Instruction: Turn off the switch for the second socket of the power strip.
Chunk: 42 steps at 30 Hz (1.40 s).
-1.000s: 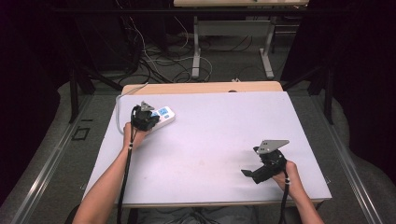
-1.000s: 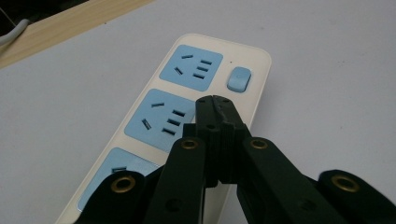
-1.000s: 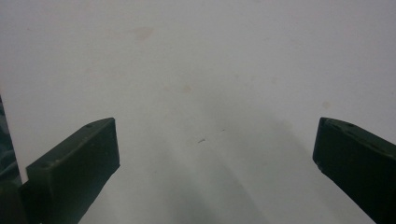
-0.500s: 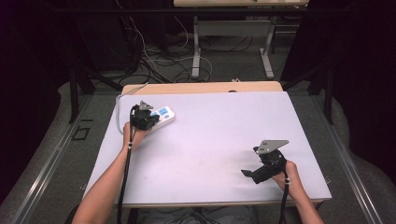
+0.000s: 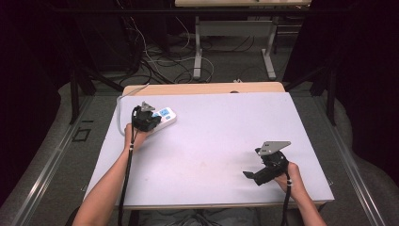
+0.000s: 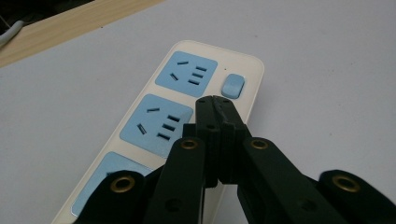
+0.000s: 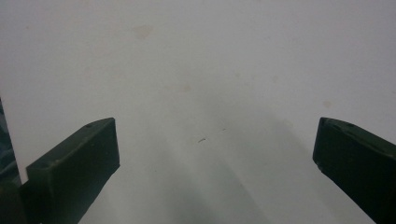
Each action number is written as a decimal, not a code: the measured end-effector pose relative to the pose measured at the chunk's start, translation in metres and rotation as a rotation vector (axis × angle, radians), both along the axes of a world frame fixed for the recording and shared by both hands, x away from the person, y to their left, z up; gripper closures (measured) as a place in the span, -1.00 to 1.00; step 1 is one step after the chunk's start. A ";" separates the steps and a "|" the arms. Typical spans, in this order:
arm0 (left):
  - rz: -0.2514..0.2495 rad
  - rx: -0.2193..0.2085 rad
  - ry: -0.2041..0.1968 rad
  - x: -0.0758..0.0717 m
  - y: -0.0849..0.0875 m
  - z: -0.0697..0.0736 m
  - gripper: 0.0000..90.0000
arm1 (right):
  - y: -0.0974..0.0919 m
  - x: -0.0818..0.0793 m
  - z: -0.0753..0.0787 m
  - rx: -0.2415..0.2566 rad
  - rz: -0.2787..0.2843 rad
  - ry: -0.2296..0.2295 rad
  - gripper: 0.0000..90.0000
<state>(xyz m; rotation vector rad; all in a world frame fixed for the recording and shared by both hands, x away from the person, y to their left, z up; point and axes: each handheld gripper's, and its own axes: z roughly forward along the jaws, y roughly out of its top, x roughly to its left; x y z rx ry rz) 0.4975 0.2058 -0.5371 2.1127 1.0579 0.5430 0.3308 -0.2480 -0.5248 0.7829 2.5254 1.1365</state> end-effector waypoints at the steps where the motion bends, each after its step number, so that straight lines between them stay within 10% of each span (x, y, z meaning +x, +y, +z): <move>1: 0.001 -0.001 0.000 0.000 0.000 0.000 1.00 | 0.000 0.000 0.000 0.001 0.000 0.003 -1.00; 24: 0.002 -0.071 -0.043 -0.007 0.005 0.019 0.77 | 0.000 0.000 0.000 -0.008 0.007 0.015 -1.00; 42: 0.039 -0.075 -0.004 -0.019 0.006 0.032 -0.78 | 0.001 0.001 -0.001 0.006 0.000 0.011 -1.00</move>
